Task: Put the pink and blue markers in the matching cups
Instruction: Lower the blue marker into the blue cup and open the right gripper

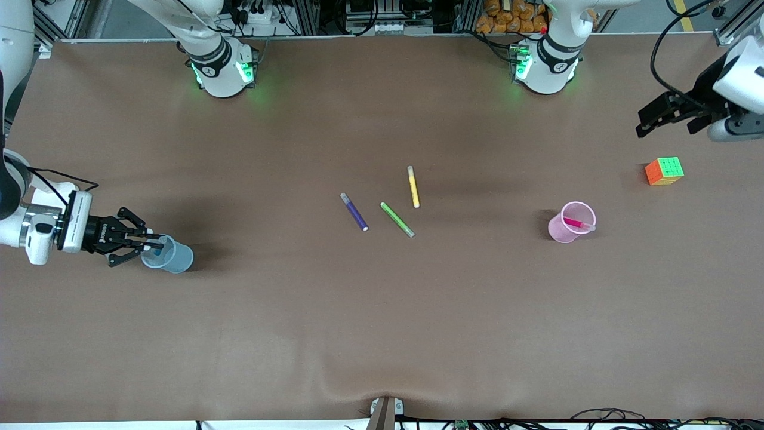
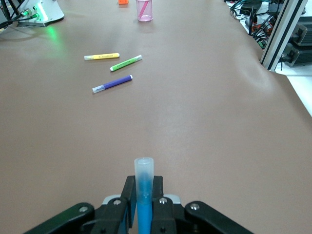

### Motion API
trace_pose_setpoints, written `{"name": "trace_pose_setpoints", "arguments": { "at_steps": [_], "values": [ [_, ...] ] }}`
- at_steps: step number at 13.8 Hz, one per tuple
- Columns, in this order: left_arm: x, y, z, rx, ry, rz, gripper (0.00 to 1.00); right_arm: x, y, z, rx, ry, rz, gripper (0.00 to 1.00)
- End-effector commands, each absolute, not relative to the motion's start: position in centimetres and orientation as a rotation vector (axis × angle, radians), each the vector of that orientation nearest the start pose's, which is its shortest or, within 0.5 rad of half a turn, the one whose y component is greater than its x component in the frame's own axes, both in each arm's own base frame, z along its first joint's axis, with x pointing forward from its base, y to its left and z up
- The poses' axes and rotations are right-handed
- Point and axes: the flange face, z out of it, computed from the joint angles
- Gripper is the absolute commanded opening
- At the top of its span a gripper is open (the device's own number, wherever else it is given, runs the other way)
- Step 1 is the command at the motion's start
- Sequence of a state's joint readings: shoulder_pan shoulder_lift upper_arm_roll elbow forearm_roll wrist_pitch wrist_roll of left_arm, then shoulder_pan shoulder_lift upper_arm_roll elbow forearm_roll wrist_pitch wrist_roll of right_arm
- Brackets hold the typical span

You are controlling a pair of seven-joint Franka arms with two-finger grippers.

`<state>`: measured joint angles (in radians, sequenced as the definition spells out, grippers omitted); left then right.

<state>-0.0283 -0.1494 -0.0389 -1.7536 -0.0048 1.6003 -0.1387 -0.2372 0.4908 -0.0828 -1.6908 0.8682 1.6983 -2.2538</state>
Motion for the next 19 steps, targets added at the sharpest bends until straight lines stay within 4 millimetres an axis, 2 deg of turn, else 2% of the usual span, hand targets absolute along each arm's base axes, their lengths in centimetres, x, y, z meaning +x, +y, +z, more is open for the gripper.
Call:
{"name": "trace_pose_setpoints", "arguments": {
  "at_steps": [1,6,10,11,12,13,16,19],
  "values": [
    [51.8,-4.3,61.4,-3.118,-0.066,-0.001,1.00,62.6,-13.3,30.5,-1.640,-1.683,-0.820,0.00],
    [51.0,-5.3,61.4,-3.104,-0.062,0.039,1.00,62.4,-13.8,28.7,-1.649,-1.655,-0.800,0.00],
    [51.2,-4.2,61.4,-3.107,-0.072,0.040,1.00,62.4,-14.0,28.3,-1.665,-1.655,-0.782,0.00],
    [51.2,-4.3,60.3,-3.105,-0.071,0.071,1.00,62.4,-14.2,28.2,-1.671,-1.653,-0.777,0.18],
    [51.5,-4.5,59.9,-3.106,-0.064,0.062,1.00,62.4,-14.2,28.2,-1.673,-1.650,-0.776,0.51],
    [51.4,-5.0,60.0,-3.106,-0.047,0.057,1.00,62.3,-14.4,27.9,-1.676,-1.640,-0.774,1.00],
    [51.6,-6.4,60.1,-3.104,-0.009,0.046,1.00,62.0,-15.3,27.5,-1.703,-1.599,-0.764,1.00],
    [52.1,-6.3,60.7,-3.106,-0.006,0.028,1.00,62.7,-15.2,29.2,-1.753,-1.574,-0.718,1.00]
  ]
}}
